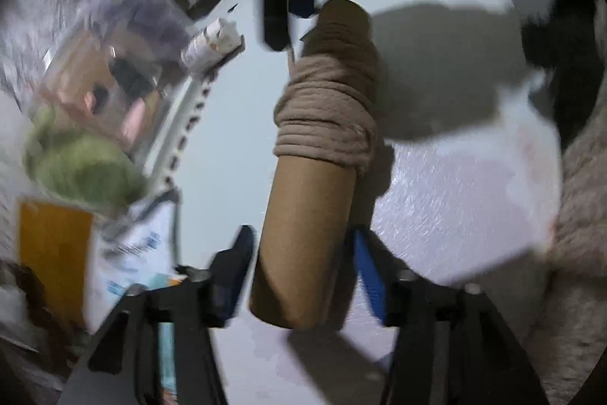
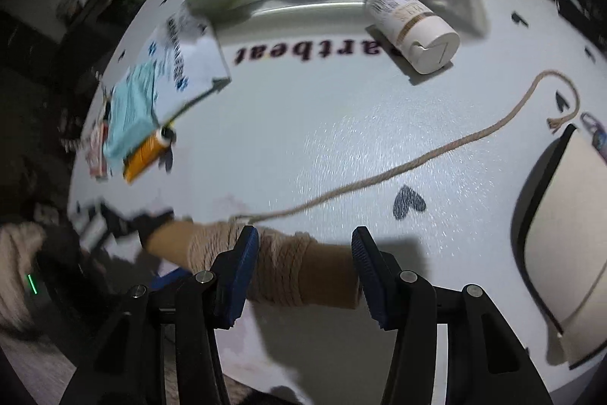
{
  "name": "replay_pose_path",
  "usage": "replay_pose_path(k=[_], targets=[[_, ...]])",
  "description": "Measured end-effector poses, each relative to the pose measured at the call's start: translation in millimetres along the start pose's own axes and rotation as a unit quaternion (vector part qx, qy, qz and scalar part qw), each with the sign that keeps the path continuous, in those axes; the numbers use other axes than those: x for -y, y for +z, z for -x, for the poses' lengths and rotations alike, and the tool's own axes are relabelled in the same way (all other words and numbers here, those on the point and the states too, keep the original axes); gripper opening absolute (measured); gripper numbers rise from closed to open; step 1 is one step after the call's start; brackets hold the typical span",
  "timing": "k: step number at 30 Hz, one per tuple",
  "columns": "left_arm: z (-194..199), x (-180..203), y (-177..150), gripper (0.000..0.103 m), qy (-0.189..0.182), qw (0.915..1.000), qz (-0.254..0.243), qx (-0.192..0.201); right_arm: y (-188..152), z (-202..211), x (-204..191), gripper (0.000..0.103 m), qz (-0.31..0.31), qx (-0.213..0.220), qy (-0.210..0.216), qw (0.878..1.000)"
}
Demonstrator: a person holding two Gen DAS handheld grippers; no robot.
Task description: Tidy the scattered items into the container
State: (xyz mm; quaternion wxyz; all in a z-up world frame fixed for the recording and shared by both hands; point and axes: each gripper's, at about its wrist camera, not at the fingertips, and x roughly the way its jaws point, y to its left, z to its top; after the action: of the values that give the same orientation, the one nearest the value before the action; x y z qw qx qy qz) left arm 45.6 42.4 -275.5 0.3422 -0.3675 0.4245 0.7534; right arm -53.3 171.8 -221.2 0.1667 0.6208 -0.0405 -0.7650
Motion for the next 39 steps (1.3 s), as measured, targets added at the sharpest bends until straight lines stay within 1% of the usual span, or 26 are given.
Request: replay_pose_path(k=[1,4,8,10,12,13,14,17,19,20,21,22,23,25,26,28,29,31,34,35,36,38,39], targets=[[-0.4,-4.2,0.5,0.072,-0.018,0.9997,0.014,-0.001,-4.8,1.9,-4.0,0.052,0.01,0.005,-0.002,1.0],[-2.8,-6.7,2.8,0.072,-0.043,0.9988,0.022,-0.002,-14.5,0.8,-7.1,0.052,0.02,0.004,-0.002,1.0],[-3.4,-2.3,9.5,0.072,-0.064,0.9979,0.006,-0.005,-25.3,-3.9,-5.7,0.052,0.016,-0.004,-0.003,1.0],[-3.5,-0.2,13.7,0.072,-0.082,0.9966,-0.002,-0.009,-30.8,-2.3,-3.0,0.052,0.009,-0.004,-0.001,1.0],[-2.0,4.5,16.9,0.067,-0.094,0.9953,-0.021,-0.008,-35.5,-0.6,-0.4,0.052,0.006,-0.005,0.0,1.0],[-0.8,6.9,18.3,0.057,-0.1,0.9945,-0.032,-0.006,-37.5,0.4,0.2,0.052,0.007,-0.006,0.0,1.0],[-0.4,8.4,19.4,0.049,-0.099,0.9942,-0.043,-0.004,-39.5,2.1,0.8,0.052,0.009,-0.005,-0.001,1.0],[1.5,18.3,19.4,0.046,-0.077,0.9918,-0.101,0.009,-44.3,15.0,-0.4,0.052,0.035,0.011,-0.013,0.999],[4.1,29.6,15.9,0.045,-0.039,0.9859,-0.16,0.029,-46.6,27.8,-6.1,0.052,0.081,0.03,-0.042,0.995],[4.8,34.4,13.8,0.045,-0.02,0.9813,-0.188,0.038,-47.7,33.1,-10.9,0.053,0.116,0.036,-0.063,0.991],[4.8,38.7,10.8,0.045,0.001,0.9749,-0.217,0.048,-48.8,37.8,-15.7,0.056,0.15,0.04,-0.084,0.984],[3.6,40.3,8.8,0.045,0.015,0.9704,-0.235,0.054,-49.9,40.8,-20.5,0.07,0.182,0.041,-0.103,0.977],[2.3,41.8,6.6,0.045,0.031,0.9652,-0.252,0.061,-51.8,42.7,-26.0,0.078,0.215,0.042,-0.121,0.968],[-2.0,43.5,2.2,0.044,0.062,0.9529,-0.288,0.073,-57.8,42.8,-39.9,0.078,0.287,0.046,-0.151,0.945],[-3.1,43.1,1.4,0.044,0.07,0.9495,-0.296,0.076,-60.8,42.9,-46.8,0.078,0.322,0.047,-0.166,0.931],[-2.8,39.6,2.7,0.044,0.08,0.949,-0.293,0.086,-68.9,39.9,-61.2,0.078,0.389,0.048,-0.187,0.901],[-1.7,38.1,3.6,0.044,0.086,0.949,-0.289,0.092,-73.6,37.6,-66.9,0.078,0.415,0.045,-0.19,0.889],[4.2,35.5,5.9,0.044,0.102,0.9489,-0.278,0.109,-82.6,31.8,-75.6,0.078,0.457,0.04,-0.196,0.867],[9.0,32.3,9.0,0.042,0.132,0.9461,-0.264,0.132,-91.7,21.6,-83.8,0.078,0.508,0.039,-0.213,0.834],[10.1,31.5,9.9,0.042,0.143,0.9445,-0.261,0.14,-93.3,18.6,-84.7,0.078,0.522,0.042,-0.222,0.823],[9.0,31.7,10.2,0.042,0.153,0.9411,-0.265,0.144,-94.9,15.7,-85.7,0.078,0.536,0.045,-0.231,0.811],[5.6,33.4,8.2,0.042,0.163,0.9352,-0.278,0.146,-96.8,9.1,-86.0,0.078,0.566,0.045,-0.248,0.785],[4.0,34.4,6.7,0.042,0.167,0.9325,-0.285,0.146,-97.3,7.3,-85.5,0.078,0.578,0.044,-0.252,0.775]])
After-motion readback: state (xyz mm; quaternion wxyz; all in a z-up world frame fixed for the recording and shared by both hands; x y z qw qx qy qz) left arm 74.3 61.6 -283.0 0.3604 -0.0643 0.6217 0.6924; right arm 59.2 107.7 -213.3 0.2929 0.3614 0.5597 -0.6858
